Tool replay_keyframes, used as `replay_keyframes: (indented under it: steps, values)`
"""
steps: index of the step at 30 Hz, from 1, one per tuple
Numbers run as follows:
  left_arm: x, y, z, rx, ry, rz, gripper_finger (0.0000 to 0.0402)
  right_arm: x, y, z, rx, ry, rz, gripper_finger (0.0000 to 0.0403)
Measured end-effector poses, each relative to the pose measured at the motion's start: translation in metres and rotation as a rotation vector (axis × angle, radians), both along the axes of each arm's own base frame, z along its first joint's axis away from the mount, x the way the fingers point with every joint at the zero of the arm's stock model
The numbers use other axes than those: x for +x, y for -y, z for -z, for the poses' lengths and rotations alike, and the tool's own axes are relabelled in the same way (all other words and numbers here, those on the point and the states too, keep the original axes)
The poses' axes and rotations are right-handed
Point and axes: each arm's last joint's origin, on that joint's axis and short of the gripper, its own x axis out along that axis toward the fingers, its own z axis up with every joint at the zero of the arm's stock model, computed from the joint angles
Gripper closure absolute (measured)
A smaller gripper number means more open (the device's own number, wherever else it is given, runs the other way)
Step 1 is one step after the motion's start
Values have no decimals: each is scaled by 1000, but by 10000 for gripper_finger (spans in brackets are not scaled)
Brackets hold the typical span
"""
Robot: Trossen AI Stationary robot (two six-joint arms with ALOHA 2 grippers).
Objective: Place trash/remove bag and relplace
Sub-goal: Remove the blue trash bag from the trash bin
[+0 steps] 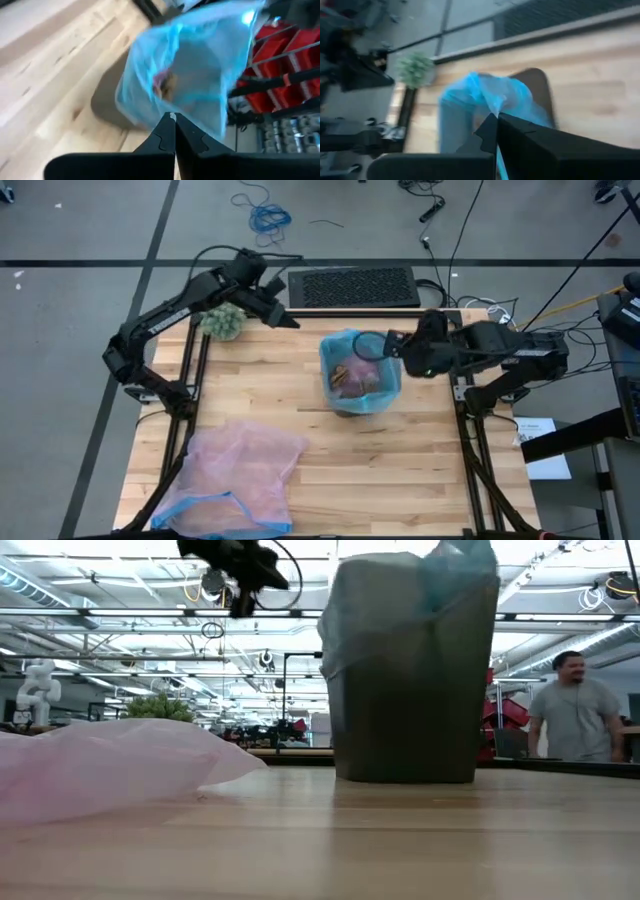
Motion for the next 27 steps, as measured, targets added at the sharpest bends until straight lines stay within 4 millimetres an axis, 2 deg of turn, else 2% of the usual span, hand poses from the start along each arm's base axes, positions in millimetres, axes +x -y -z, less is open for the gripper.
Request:
replay_keyframes:
  steps: [4, 8, 13, 17, 23, 27]
  values:
    - [-20, 22, -19, 40, -102, -12, 401, 8, 8, -14, -85, 41, -93, 403]
    - [-33, 32, -23, 88, -179, -73, 401, 21, 14, -26, -178, 93, -208, 403]
    - [-32, 30, -27, 84, -159, -117, 401, 33, 20, -42, -317, 158, -408, 403]
    - [-30, 35, -28, 48, -121, -44, 398, 38, 24, -51, -395, 204, -479, 403]
    - [-30, 49, -22, -75, -178, 34, 344, 37, 29, -53, -422, 190, -488, 403]
    - [-21, 56, -7, -81, -201, 64, 295, 37, 29, -53, -441, 175, -501, 403]
